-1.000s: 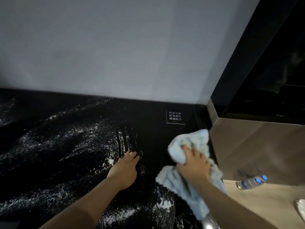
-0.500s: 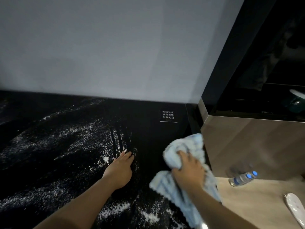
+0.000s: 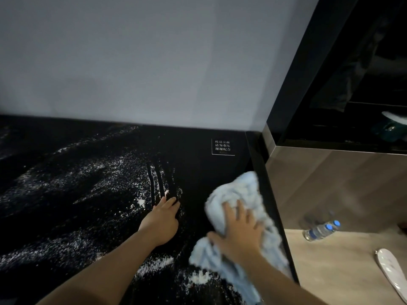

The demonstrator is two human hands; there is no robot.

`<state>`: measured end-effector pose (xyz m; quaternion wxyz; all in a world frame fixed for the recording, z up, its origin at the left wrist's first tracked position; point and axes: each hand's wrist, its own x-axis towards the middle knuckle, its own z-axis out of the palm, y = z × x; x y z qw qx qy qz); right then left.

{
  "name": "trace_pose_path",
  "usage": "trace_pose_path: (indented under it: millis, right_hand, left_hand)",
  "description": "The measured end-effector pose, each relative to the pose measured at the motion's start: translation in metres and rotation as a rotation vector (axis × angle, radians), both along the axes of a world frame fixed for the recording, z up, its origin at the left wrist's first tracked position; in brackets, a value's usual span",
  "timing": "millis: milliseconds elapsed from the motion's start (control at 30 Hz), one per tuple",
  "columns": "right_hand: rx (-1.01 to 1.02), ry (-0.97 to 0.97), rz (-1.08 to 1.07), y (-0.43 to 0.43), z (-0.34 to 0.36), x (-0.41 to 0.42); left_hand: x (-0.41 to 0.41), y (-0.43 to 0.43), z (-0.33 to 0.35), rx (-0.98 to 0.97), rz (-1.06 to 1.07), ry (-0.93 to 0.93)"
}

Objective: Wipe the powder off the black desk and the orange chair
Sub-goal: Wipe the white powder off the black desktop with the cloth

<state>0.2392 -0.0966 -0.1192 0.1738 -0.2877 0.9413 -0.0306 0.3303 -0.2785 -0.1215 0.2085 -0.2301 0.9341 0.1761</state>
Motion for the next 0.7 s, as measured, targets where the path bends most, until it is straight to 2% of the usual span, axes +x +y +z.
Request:
trace_pose_path:
  millis: [100, 200, 233, 267, 333, 367, 433, 500, 567, 633, 700]
  right_hand:
    - [-0.246, 0.0, 0.207, -0.011, 0.0, 0.018]
    - [-0.62, -0.026, 0.113, -0.002, 0.011, -0.016]
    - [-0.666, 0.025, 0.029, 0.006, 0.015, -0.033]
    - [-0.622, 0.092, -0.05, 0.016, 0.018, -0.047]
    - [-0.285, 0.152, -0.189, 0.039, 0.018, -0.057]
    - [-0.098, 0.127, -0.206, 0.046, 0.014, -0.052]
    - [0.065, 0.053, -0.147, 0.05, 0.008, -0.027]
    - [0.029, 0.02, 0.014, 0.045, 0.006, -0.001]
    - [-0.113, -0.015, 0.177, 0.042, 0.006, 0.017]
    - [-0.379, -0.055, 0.164, 0.044, 0.011, 0.017]
    - [-0.555, -0.028, 0.026, 0.056, 0.014, -0.001]
  left_hand:
    - [0.002, 0.006, 0.001, 0.002, 0.002, 0.006]
    - [0.009, 0.013, 0.004, 0.023, 0.007, 0.006]
    - [0.012, 0.016, 0.005, 0.033, 0.016, 0.003]
    - [0.014, 0.019, 0.005, 0.039, 0.018, -0.003]
    - [0.018, 0.027, 0.006, 0.028, 0.013, -0.021]
    - [0.019, 0.029, 0.006, 0.018, 0.012, -0.03]
    - [0.021, 0.035, 0.005, 0.003, 0.008, -0.047]
    - [0.024, 0.042, 0.006, -0.001, 0.001, -0.047]
    - [0.03, 0.049, 0.01, 0.016, 0.02, -0.025]
    - [0.037, 0.052, 0.014, 0.035, 0.037, -0.006]
    - [0.044, 0.055, 0.015, 0.047, 0.049, 0.006]
